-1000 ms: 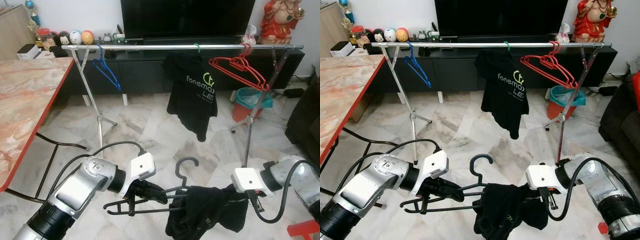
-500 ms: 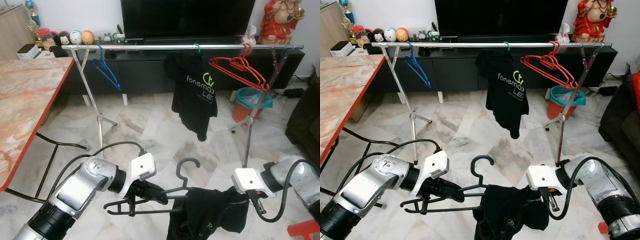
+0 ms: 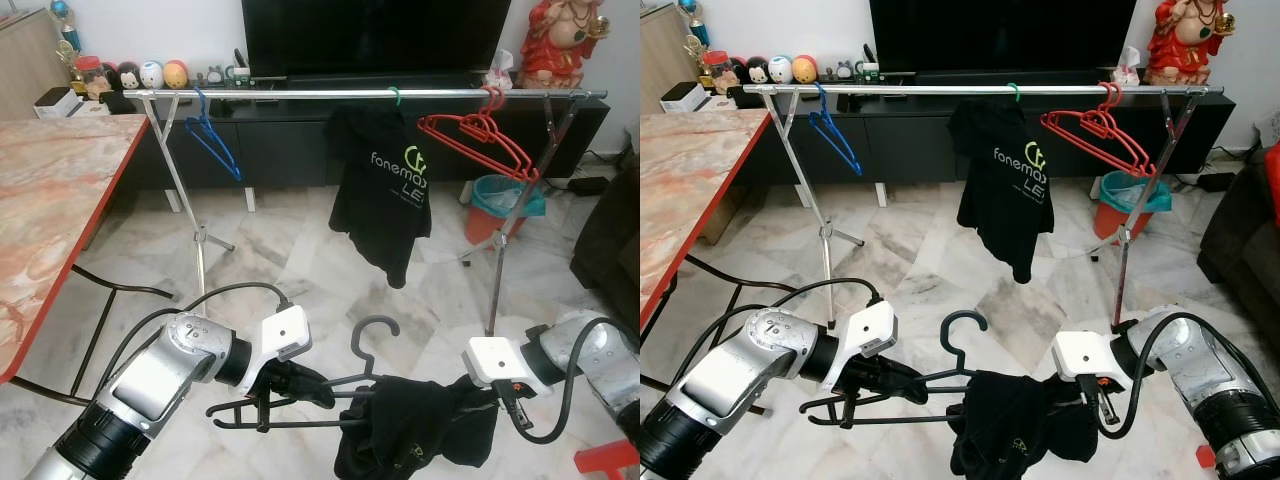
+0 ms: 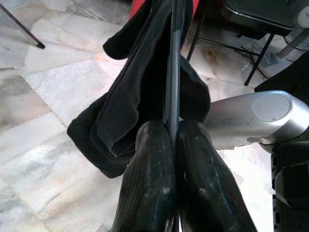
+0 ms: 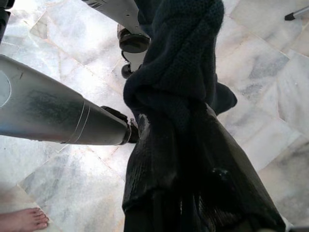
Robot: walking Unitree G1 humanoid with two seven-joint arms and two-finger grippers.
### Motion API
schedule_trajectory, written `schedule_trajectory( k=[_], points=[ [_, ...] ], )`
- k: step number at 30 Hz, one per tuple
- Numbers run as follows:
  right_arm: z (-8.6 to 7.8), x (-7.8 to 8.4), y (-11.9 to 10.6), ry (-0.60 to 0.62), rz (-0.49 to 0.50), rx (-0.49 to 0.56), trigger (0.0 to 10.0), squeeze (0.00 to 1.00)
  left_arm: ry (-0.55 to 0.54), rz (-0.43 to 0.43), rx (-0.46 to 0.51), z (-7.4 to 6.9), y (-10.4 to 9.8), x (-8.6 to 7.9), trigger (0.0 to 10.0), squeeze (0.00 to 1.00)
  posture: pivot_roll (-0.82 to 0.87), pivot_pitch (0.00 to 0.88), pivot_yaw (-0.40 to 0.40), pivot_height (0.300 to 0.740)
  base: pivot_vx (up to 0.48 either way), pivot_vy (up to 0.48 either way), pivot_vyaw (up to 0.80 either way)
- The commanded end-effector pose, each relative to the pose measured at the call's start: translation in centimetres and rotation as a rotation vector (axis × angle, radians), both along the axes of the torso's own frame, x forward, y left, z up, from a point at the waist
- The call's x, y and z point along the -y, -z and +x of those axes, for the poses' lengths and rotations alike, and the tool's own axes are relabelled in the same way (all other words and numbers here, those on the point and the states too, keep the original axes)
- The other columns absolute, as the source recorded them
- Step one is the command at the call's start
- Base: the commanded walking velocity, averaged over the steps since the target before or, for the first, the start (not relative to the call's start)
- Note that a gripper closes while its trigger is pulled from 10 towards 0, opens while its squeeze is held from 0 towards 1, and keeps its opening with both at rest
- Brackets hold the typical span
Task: Hang hanger
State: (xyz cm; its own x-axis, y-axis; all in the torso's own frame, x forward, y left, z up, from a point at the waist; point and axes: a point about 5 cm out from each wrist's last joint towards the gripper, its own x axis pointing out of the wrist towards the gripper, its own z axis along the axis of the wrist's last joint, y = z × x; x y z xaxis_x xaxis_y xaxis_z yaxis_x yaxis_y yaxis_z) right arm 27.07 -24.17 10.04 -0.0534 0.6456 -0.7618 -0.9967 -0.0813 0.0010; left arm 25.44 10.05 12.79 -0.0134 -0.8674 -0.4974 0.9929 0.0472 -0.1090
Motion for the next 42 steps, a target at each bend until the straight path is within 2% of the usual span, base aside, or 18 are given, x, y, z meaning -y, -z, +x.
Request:
schedule_trajectory(
  k=[1, 5, 6, 7, 8, 9, 20, 31, 35, 36, 37, 39, 40, 41, 42],
  points=[
    [-0.1, -1.1, -0.3, -0.058, 0.042, -0.002, 0.0, 0.0, 0.013, -0.042, 0.067, 0.5, -1.2, 0.5, 10.0, 0.0, 0.07, 0.0, -0.025, 0.74, 0.0, 0.0, 0.0],
    [0.0, -1.2, -0.3, -0.058, 0.047, -0.003, 0.0, 0.0, 0.012, -0.041, 0.069, 0.6, -1.2, 0.5, 10.0, 0.0, 0.07, 0.0, -0.025, 0.74, 0.0, 0.0, 0.0],
    [0.0, -1.2, -0.3, -0.057, 0.047, -0.003, 0.0, 0.0, 0.014, -0.047, 0.071, 0.6, -1.2, 0.5, 10.0, 0.11, 0.07, 0.0, -0.025, 0.74, 0.0, 0.0, 0.0],
    [0.0, -1.2, -0.3, -0.056, 0.048, -0.003, 0.0, 0.0, 0.013, -0.052, 0.071, 0.6, -1.3, 0.5, 10.0, 0.61, 0.07, 0.0, -0.025, 0.74, 0.0, 0.0, 0.0],
    [0.0, -1.2, -0.3, -0.054, 0.047, -0.003, 0.0, 0.0, 0.011, -0.056, 0.072, 0.6, -1.3, 0.5, 10.0, 0.76, 0.07, 0.0, -0.025, 0.74, 0.0, 0.0, 0.0],
    [0.0, -1.2, -0.3, -0.053, 0.046, -0.003, 0.0, 0.0, 0.013, -0.053, 0.071, 0.6, -1.3, 0.4, 10.0, 1.0, 0.07, 0.0, -0.025, 0.74, 0.0, 0.0, 0.0],
    [0.2, -1.2, -0.1, -0.039, 0.028, 0.005, 0.0, 0.0, 0.021, -0.046, 0.069, 0.6, -1.4, -0.2, 10.0, 1.0, 0.07, 0.0, -0.027, 0.74, 0.0, 0.0, 0.0],
    [0.4, -0.2, 0.9, 0.031, -0.027, 0.035, 0.0, 0.0, 0.021, 0.002, 0.061, 0.5, -2.3, -3.0, 10.0, 1.0, 0.08, 0.0, -0.025, 0.74, 0.0, 0.0, 0.0],
    [0.5, 0.1, 1.1, 0.061, -0.047, 0.062, 0.0, 0.0, -0.167, -0.06, 0.129, 2.3, -3.5, -4.6, 10.0, 1.0, 0.08, 0.0, -0.026, 0.74, 0.0, 0.0, 0.0],
    [0.5, 0.2, 1.1, 0.071, -0.042, 0.068, 0.0, 0.0, -0.235, -0.092, 0.164, 3.0, -4.0, -5.1, 10.0, 1.0, 0.08, 0.0, -0.028, 0.74, 0.0, 0.0, 0.0],
    [0.6, 0.3, 1.0, 0.093, -0.037, 0.083, 0.0, 0.0, -0.351, -0.141, 0.198, 4.0, -4.7, -6.1, 10.0, 1.0, 0.08, 0.0, -0.03, 0.74, 0.0, 0.0, 0.0],
    [0.7, 0.6, 1.0, 0.121, -0.04, 0.118, 0.0, 0.0, -0.458, -0.183, 0.259, 4.7, -5.4, -7.3, 10.0, 1.0, 0.08, 0.0, -0.033, 0.74, 0.0, 0.0, 0.0],
    [0.8, 0.8, 0.9, 0.139, -0.045, 0.135, 0.0, 0.0, -0.524, -0.192, 0.289, 5.1, -5.6, -7.9, 10.0, 0.85, 0.09, 0.0, -0.035, 0.74, 0.0, 0.0, 0.0],
    [0.8, 1.0, 0.9, 0.147, -0.053, 0.141, 0.0, 0.0, -0.567, -0.188, 0.304, 5.3, -5.6, -8.2, 10.0, 0.0, 0.09, 0.0, -0.035, 0.74, 0.0, 0.0, 0.0],
    [0.9, 1.4, 0.9, 0.177, -0.06, 0.168, 0.0, 0.0, -0.657, -0.191, 0.358, 5.8, -5.7, -8.9, 10.0, 0.0, 0.09, 0.0, -0.036, 0.74, 0.0, 0.0, 0.0]
  ],
)
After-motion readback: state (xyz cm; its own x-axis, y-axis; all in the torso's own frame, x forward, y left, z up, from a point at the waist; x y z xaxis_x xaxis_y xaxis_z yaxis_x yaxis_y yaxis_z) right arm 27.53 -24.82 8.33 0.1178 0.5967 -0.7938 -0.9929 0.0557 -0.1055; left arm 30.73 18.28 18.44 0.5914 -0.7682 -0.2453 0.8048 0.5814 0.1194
